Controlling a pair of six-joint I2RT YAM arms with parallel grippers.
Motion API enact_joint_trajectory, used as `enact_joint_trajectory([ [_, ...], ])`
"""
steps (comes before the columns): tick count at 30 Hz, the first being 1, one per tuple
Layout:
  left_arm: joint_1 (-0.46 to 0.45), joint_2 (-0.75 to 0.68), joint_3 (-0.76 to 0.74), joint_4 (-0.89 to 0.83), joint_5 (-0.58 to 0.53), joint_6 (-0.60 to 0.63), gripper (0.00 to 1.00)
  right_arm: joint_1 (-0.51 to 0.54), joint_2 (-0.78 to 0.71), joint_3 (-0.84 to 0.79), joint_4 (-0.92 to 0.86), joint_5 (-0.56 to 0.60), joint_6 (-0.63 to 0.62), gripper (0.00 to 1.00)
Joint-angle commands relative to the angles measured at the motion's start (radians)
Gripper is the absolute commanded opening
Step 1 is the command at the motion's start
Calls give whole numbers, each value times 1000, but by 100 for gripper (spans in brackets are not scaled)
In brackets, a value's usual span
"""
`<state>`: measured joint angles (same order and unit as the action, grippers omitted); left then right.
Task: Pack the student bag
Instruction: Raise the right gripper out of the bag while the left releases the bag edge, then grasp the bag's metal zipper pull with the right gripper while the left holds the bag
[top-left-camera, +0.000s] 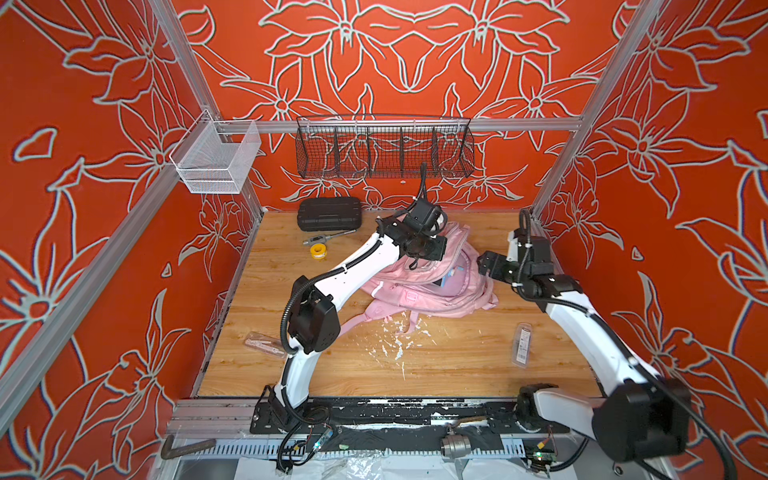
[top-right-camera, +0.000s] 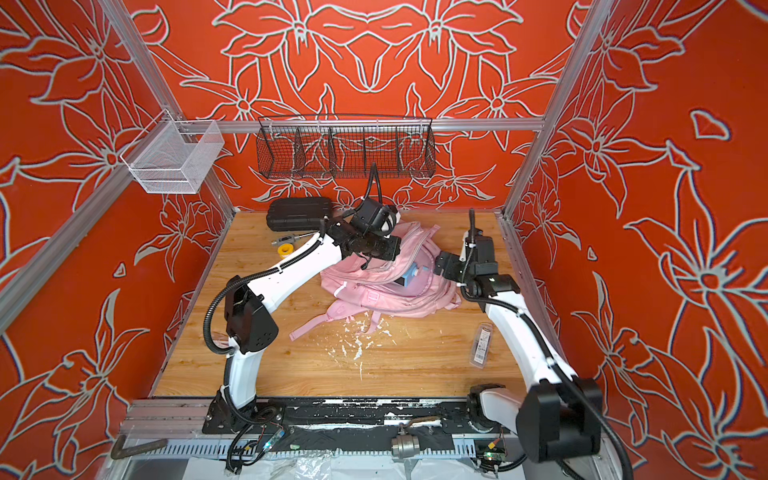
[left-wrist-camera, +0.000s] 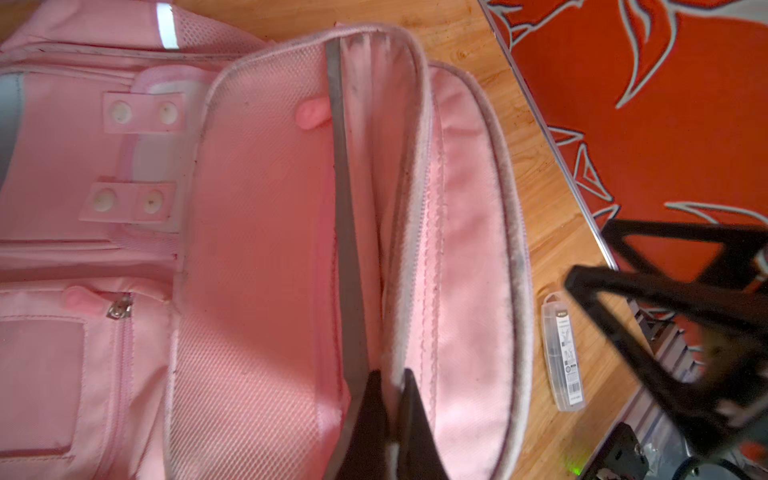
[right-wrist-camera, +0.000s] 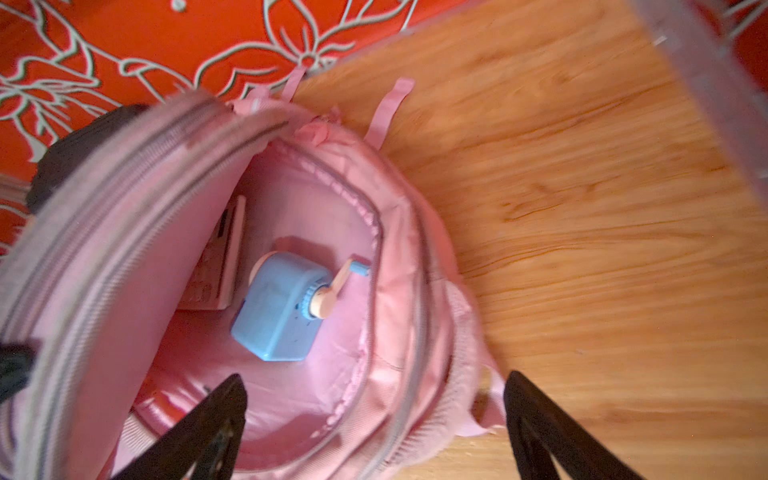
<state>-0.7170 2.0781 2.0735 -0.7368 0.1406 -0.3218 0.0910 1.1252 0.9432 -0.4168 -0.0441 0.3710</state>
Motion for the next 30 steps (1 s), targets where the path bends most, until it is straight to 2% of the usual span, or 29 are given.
enact_joint_trajectory([
  [1,-59,21,-1,62,29,52,7,-6,-42,-1,-147,126,-110,97],
  [4,-82,47,10,46,9,114,38,-7,-96,-6,-156,88,-150,97],
  [6,-85,46,27,25,1,166,53,-6,-124,-14,-150,45,-157,97],
  [9,-83,-3,22,-14,-42,338,66,-5,-154,-39,-131,-50,-157,91],
  [11,-77,-60,-31,-18,-105,471,71,-6,-163,-61,-120,-109,-154,86],
  [13,-46,-124,-121,-5,-120,592,76,-5,-159,-83,-113,-162,-138,82],
  [17,80,-217,-289,-29,-3,779,75,-1,-143,-121,-79,-236,-106,74],
  [19,137,-287,-432,30,64,921,73,4,-143,-135,-54,-258,-103,72],
  [23,197,-375,-679,177,106,1209,71,12,-132,-139,-36,-274,-128,69],
  [27,273,-326,-709,193,134,1286,67,19,-121,-127,-35,-283,-149,68],
  [30,295,-292,-736,262,120,1331,66,23,-119,-122,-36,-282,-161,67],
])
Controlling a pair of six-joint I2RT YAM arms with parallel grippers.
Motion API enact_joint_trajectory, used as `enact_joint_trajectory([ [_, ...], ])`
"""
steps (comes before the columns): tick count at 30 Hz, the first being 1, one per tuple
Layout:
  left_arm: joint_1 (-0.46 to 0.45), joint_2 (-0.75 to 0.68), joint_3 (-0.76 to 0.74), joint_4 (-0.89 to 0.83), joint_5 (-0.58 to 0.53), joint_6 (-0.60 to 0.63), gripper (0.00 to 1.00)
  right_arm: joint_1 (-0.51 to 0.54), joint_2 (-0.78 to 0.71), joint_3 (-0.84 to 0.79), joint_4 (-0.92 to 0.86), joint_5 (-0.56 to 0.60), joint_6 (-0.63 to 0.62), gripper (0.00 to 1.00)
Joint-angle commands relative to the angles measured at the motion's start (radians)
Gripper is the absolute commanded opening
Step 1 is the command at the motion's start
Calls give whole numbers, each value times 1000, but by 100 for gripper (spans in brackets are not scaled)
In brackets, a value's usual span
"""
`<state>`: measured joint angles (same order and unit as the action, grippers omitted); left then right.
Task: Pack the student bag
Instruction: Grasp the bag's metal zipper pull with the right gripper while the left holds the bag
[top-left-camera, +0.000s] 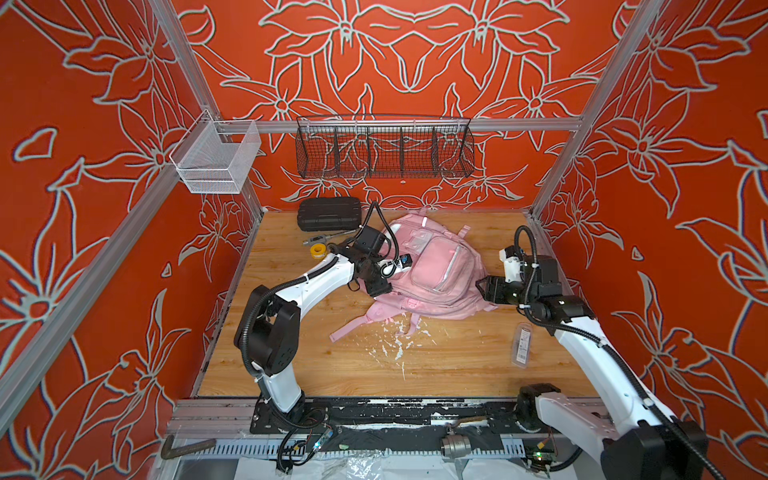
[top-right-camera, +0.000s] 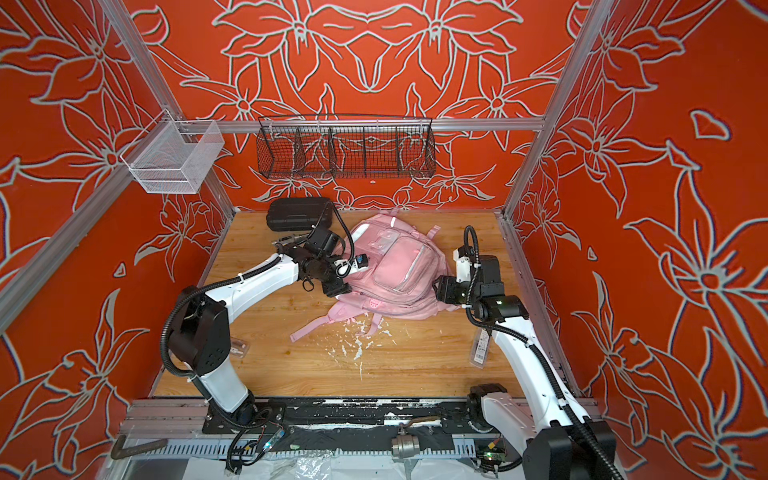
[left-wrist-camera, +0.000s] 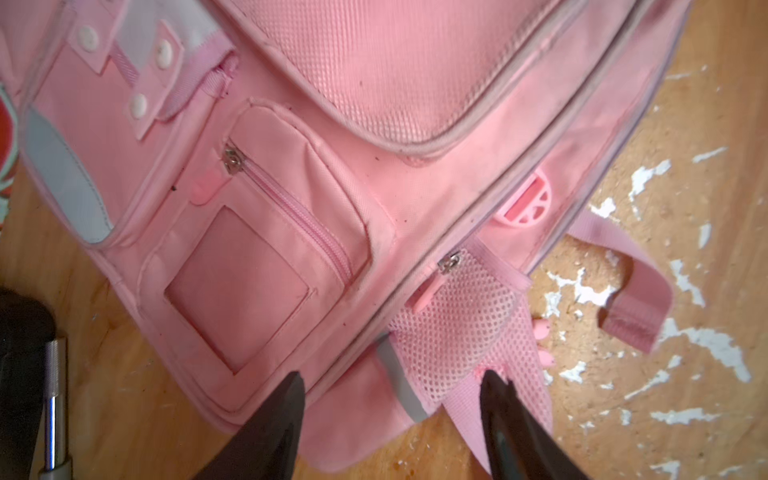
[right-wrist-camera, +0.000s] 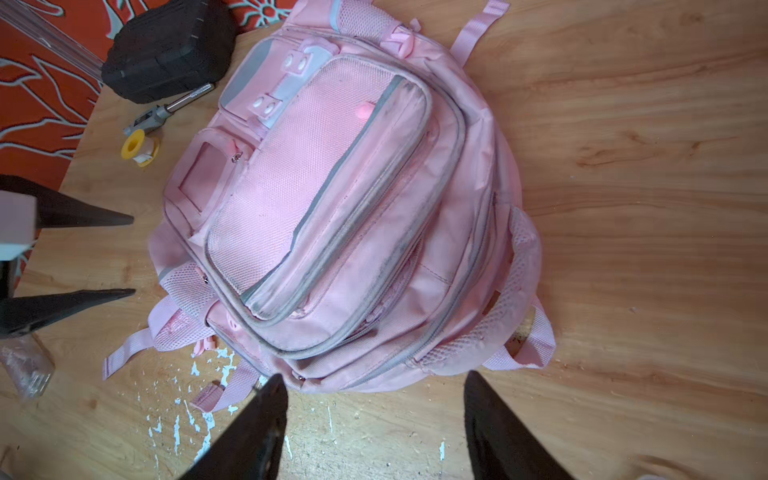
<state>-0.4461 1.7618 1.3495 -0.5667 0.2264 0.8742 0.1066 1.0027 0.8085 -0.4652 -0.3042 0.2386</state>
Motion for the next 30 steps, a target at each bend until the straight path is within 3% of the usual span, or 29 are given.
enact_joint_trajectory([
  [1,24,36,-19,115,27,159,66,10,3,14,14,-22,-32,67],
  [12,26,153,-71,264,-28,324,67,21,12,22,37,-27,-34,66],
  [18,2,163,-133,389,-65,310,66,22,28,24,51,-28,-38,66],
  [20,-9,189,-77,327,-64,258,58,23,41,21,67,-34,-34,64],
  [26,-64,157,-32,194,-46,109,5,31,100,21,115,-30,-77,58],
  [27,-71,140,-30,169,-41,62,0,31,126,28,116,-22,-83,57],
  [30,-80,88,-26,90,-22,-91,0,34,222,63,113,-14,-81,53],
])
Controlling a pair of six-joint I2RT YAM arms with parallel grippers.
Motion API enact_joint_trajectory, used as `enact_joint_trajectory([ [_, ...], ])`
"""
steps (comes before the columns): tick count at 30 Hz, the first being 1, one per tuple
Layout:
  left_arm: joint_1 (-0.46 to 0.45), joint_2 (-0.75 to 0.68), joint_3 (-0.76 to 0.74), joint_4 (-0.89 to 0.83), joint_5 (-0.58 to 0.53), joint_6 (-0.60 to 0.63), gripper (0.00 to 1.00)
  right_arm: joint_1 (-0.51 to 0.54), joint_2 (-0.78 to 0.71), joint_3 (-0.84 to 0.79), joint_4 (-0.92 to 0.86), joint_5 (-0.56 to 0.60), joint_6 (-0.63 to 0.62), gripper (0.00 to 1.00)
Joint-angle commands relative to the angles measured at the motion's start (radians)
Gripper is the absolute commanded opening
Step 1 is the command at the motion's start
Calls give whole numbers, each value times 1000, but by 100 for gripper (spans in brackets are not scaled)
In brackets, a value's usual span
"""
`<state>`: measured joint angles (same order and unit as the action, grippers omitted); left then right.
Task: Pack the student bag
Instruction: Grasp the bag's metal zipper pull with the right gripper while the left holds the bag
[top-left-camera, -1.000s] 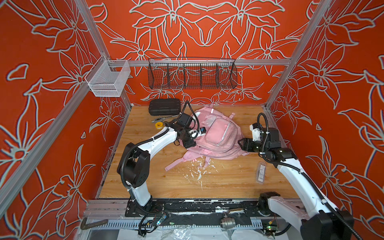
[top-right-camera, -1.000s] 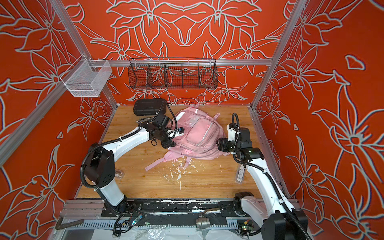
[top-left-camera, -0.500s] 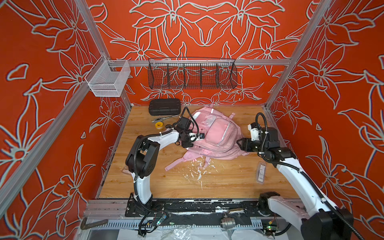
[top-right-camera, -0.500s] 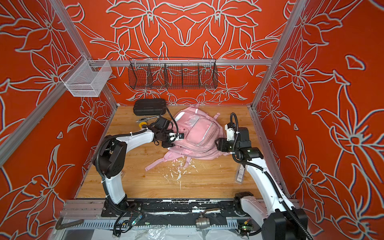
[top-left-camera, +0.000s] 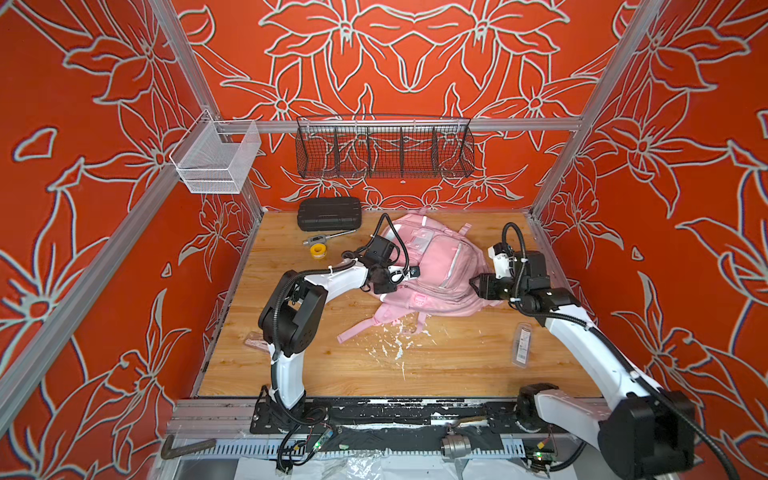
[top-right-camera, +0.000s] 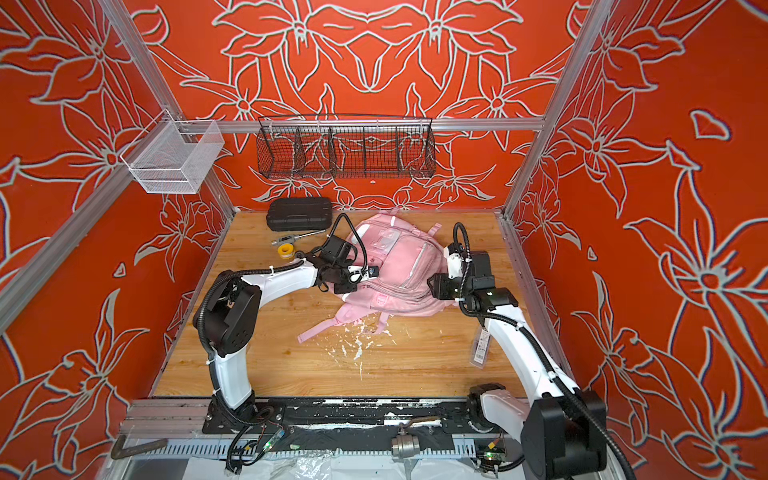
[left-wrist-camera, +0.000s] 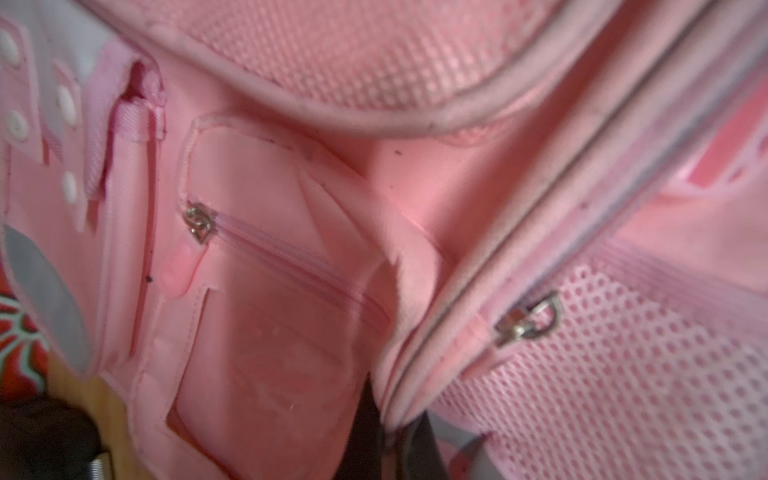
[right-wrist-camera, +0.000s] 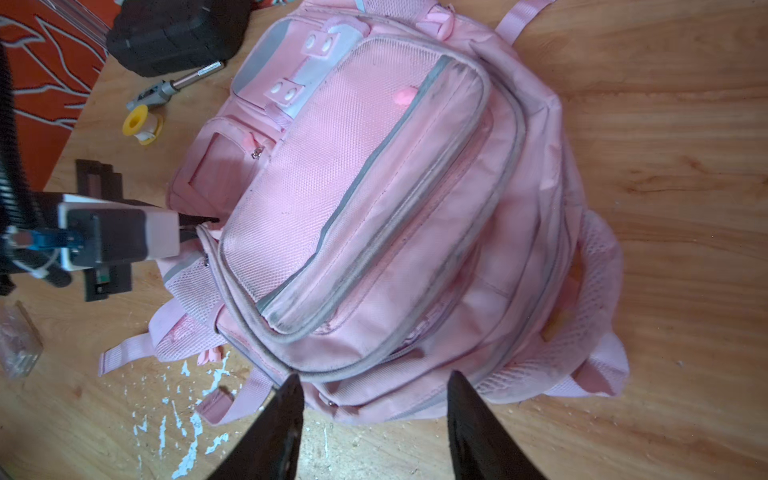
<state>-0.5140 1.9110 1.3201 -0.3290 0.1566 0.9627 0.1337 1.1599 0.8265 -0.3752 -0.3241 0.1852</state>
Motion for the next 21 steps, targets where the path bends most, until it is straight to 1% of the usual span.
enact_joint_trajectory([
  [1,-15,-80,-2,-162,61,-234,0,9,96,61,24,6,-24,52],
  [5,-51,-134,7,-260,79,-392,0,26,236,133,48,-4,-2,47],
  [7,-72,-146,27,-298,88,-485,0,36,302,176,56,-22,-12,44],
  [9,-94,-147,60,-339,123,-572,0,44,357,223,75,-39,-26,42],
  [12,-117,-151,81,-334,158,-678,0,43,393,283,83,-39,-53,42],
  [14,-124,-155,95,-320,196,-738,0,37,388,303,82,-33,-80,42],
  [16,-127,-147,117,-323,209,-785,0,21,360,306,82,-9,-99,43],
  [18,-126,-132,149,-352,221,-816,0,-6,311,293,78,31,-116,54],
  [20,-126,-117,176,-378,237,-842,0,-30,250,269,76,65,-153,57],
  [21,-126,-108,195,-396,244,-851,0,-34,213,249,79,101,-177,60],
])
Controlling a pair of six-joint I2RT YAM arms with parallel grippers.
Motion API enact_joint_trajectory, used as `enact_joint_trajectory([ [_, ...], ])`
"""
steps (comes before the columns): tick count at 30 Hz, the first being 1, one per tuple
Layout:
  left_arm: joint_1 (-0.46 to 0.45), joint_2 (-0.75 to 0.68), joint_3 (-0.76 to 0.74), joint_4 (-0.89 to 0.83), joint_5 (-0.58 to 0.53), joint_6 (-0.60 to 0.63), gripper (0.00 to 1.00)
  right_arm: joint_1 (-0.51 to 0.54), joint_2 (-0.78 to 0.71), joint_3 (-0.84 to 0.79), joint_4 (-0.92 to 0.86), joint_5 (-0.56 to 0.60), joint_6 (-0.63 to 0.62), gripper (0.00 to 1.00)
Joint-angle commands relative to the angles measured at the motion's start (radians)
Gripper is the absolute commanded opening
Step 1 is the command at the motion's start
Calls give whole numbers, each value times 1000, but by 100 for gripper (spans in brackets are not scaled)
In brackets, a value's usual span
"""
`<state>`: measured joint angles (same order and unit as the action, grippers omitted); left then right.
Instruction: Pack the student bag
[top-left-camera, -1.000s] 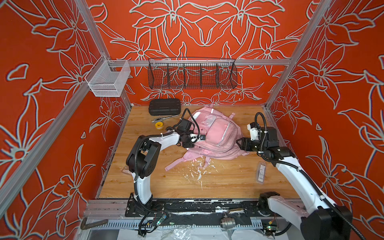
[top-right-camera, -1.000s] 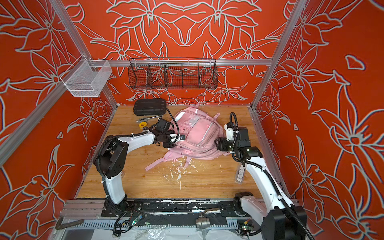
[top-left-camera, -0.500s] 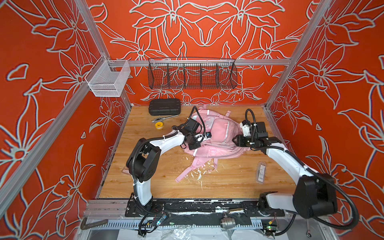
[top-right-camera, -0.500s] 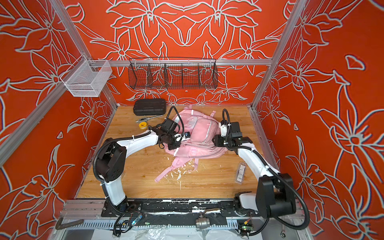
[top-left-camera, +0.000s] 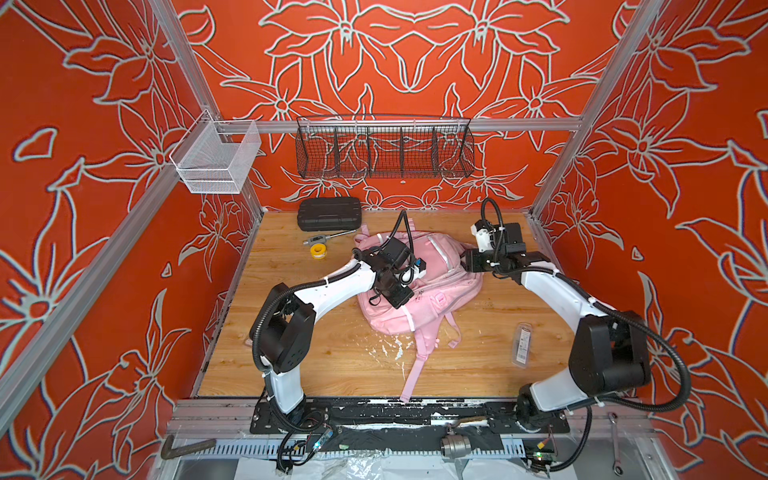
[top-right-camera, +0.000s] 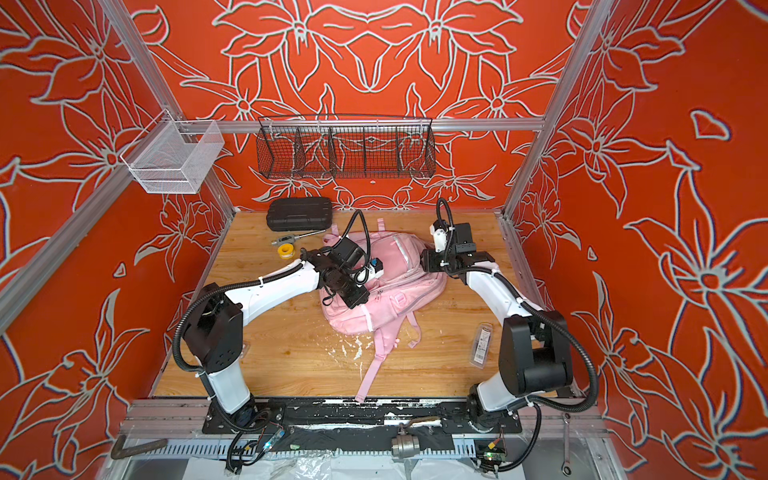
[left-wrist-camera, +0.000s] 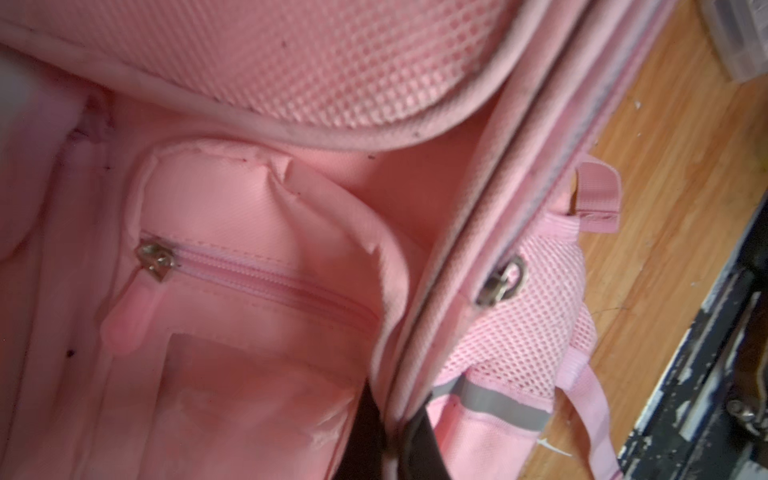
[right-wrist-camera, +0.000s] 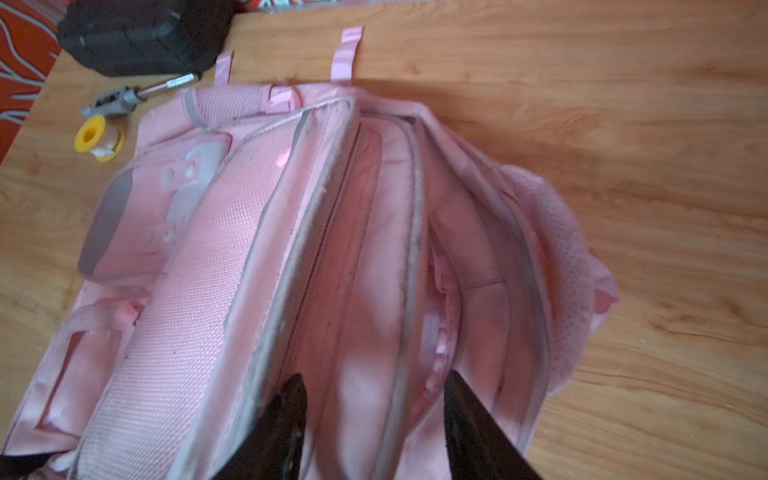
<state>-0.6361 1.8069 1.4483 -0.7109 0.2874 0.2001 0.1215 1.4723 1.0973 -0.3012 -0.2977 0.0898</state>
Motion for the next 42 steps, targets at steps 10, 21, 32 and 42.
enact_joint_trajectory([
  [10,-4,28,130,15,194,-254,0,33,-484,-352,195,46,-199,58],
  [21,-34,81,203,93,234,-489,0,409,-640,-646,490,210,-286,38],
  [32,-77,140,275,83,256,-510,0,513,-467,-632,629,439,-389,31],
  [42,-80,148,304,60,260,-502,0,517,-370,-653,702,543,-349,35],
])
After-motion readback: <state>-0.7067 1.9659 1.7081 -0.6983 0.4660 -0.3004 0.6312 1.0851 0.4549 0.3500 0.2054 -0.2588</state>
